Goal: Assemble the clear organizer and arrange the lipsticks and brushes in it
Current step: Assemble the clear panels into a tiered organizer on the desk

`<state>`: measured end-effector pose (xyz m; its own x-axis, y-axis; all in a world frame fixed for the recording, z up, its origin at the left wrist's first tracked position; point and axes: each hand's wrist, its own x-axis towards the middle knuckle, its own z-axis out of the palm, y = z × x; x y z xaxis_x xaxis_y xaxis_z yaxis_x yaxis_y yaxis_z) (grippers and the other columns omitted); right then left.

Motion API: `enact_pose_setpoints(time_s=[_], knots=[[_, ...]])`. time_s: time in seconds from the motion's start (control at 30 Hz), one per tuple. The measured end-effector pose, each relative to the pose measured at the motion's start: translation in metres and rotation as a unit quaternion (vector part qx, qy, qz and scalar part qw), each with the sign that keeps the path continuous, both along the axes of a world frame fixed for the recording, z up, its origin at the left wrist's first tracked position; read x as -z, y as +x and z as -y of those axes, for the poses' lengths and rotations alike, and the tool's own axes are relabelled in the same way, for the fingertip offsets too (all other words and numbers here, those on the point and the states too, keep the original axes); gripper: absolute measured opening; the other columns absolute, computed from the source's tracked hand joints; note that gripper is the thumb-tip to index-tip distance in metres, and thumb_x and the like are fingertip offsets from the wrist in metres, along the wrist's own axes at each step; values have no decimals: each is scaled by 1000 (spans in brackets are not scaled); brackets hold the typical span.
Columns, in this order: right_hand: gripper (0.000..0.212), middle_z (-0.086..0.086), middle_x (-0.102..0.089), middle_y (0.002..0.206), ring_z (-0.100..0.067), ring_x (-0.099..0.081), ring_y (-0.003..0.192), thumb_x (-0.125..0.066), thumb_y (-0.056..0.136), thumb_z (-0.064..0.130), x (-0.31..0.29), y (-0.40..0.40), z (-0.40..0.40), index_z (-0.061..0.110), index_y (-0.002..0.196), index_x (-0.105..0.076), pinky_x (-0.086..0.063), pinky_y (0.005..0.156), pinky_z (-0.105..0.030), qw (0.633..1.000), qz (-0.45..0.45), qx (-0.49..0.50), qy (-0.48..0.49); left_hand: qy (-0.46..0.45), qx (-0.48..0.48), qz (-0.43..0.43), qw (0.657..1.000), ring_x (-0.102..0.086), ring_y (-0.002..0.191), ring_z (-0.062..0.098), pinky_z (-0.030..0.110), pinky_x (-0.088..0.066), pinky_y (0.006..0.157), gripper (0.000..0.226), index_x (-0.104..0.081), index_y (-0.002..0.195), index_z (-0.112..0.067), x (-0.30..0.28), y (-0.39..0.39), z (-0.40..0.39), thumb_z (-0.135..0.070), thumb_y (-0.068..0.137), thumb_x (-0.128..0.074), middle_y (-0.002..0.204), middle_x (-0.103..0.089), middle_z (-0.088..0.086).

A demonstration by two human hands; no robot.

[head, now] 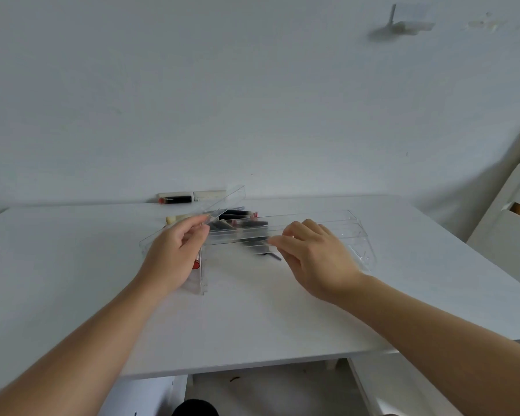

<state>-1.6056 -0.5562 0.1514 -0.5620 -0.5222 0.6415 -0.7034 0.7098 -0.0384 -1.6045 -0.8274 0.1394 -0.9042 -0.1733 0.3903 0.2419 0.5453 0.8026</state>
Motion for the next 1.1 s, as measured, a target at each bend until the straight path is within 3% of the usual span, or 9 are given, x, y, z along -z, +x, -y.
enact_pose_setpoints(time_s=[0.43,0.57,1.1], knots=[[19,-3,-64,89,-30,-54,76,-60,97,14,14,-1,2,18,108,-75,-47,65,-42,998,-45,25,-28,8,10,4,1000,-52,92,-30,-9,-33,71,27,-65,128,-34,-1,2,-1,-33,103,-55,112,-67,-22],[23,-2,-64,89,-30,-54,76,-67,92,7,14,-5,2,20,110,-75,-47,67,-41,998,-39,30,-42,22,13,3,1000,-56,83,-24,-6,-37,59,30,-64,128,-34,-2,5,-4,-26,99,-62,101,-64,-20],[26,-2,-65,91,-31,-58,81,-68,93,7,17,-9,2,22,112,-76,-49,72,-39,997,-38,29,-63,37,38,1,999,-56,63,-15,-3,-40,56,29,-61,115,-44,-5,5,-7,-20,99,-62,85,-64,-11]])
